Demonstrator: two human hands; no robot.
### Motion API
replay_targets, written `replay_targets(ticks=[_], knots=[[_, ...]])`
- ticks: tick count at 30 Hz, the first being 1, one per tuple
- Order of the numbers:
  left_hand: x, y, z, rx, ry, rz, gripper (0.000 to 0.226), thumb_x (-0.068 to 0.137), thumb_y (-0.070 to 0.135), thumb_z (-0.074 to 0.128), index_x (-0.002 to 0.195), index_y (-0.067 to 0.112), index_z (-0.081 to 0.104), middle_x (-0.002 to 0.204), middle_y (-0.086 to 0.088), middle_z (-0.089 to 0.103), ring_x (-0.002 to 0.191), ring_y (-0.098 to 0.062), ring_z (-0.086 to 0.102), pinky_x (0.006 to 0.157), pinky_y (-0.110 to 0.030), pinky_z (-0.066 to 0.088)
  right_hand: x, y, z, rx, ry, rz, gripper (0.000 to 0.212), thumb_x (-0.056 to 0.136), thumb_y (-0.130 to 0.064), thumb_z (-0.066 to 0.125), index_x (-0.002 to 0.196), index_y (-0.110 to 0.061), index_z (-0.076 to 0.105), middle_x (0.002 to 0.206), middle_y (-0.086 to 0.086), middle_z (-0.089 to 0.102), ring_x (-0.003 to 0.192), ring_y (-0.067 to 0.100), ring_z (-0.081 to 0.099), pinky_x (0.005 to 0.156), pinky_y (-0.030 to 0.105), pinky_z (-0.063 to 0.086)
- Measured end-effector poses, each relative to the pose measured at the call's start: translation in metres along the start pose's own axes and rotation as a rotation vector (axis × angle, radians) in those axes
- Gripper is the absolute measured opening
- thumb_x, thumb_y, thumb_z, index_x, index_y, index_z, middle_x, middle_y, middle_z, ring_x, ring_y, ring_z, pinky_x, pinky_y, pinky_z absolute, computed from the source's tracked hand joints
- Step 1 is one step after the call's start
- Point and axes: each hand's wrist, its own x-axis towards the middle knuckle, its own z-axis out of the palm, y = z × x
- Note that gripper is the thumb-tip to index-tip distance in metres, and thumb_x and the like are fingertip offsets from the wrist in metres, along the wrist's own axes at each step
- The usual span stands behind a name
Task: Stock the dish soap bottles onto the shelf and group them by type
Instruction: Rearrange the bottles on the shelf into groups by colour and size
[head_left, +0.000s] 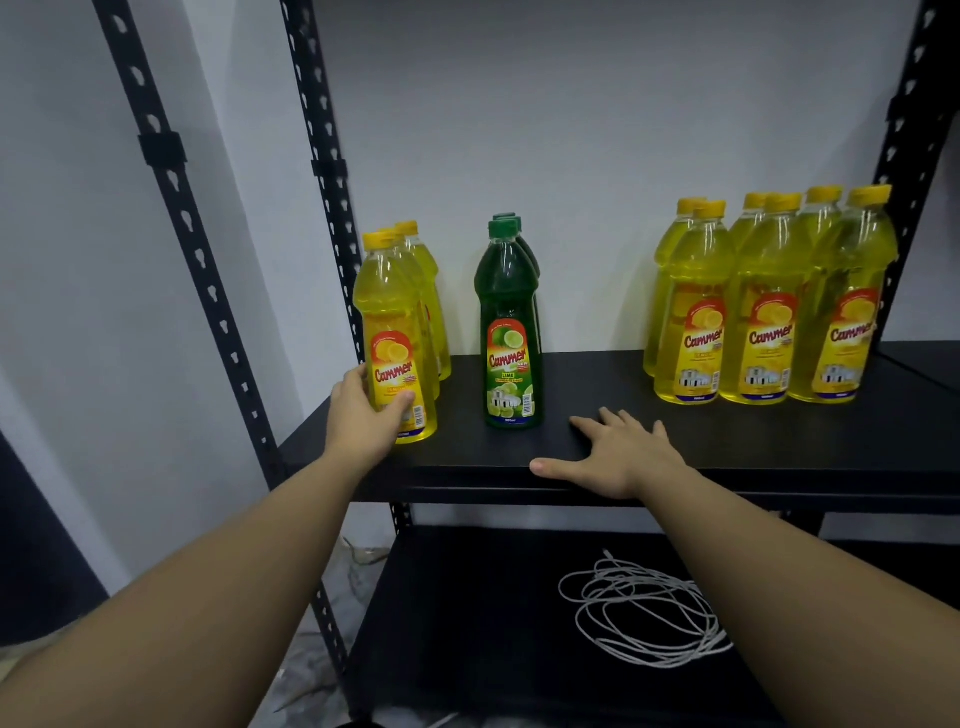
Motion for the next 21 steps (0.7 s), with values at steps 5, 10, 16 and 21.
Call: replay_targets(ticks=[5, 10, 16, 21], knots=[[0.006, -0.001, 0.0, 0.01, 0.025, -0.027, 0.067, 0.095, 0.038, 0.073, 0.15, 0.017, 0.041, 0.145, -0.007, 0.056, 0.128, -0.028, 0.06, 0.1, -0.048, 0.053, 0.001, 0.001, 0.001, -0.005, -0.002, -0.003, 0.135, 0.05, -0.114, 0.024, 0.164, -0.041, 0.018, 0.174, 0.006, 0.009, 0.16, 0.029, 0.002, 0.124, 0.065, 0.003], [0.013, -0.003, 0.002, 0.015, 0.023, -0.06, 0.064, 0.096, 0.035, 0.071, 0.149, 0.016, 0.041, 0.146, -0.007, 0.057, 0.128, -0.03, 0.061, 0.101, -0.048, 0.053, 0.001, 0.001, 0.002, -0.015, 0.004, -0.012, 0.135, 0.05, -0.114, 0.022, 0.164, -0.041, 0.018, 0.174, 0.006, 0.009, 0.16, 0.028, 0.002, 0.124, 0.065, 0.002], [0.02, -0.003, 0.005, 0.041, 0.038, -0.053, 0.064, 0.097, 0.037, 0.07, 0.151, 0.015, 0.043, 0.145, -0.009, 0.059, 0.127, -0.032, 0.062, 0.102, -0.051, 0.052, 0.001, 0.001, 0.002, -0.016, 0.007, -0.016, 0.134, 0.051, -0.113, 0.022, 0.164, -0.042, 0.018, 0.174, 0.004, 0.009, 0.161, 0.028, 0.002, 0.124, 0.064, 0.002], [0.022, -0.006, 0.006, 0.028, 0.041, -0.055, 0.066, 0.096, 0.037, 0.071, 0.151, 0.016, 0.043, 0.146, -0.008, 0.059, 0.128, -0.031, 0.062, 0.102, -0.051, 0.052, 0.001, 0.001, 0.002, -0.018, 0.009, -0.019, 0.133, 0.051, -0.113, 0.022, 0.164, -0.042, 0.018, 0.174, 0.004, 0.009, 0.161, 0.028, 0.002, 0.124, 0.065, 0.002]])
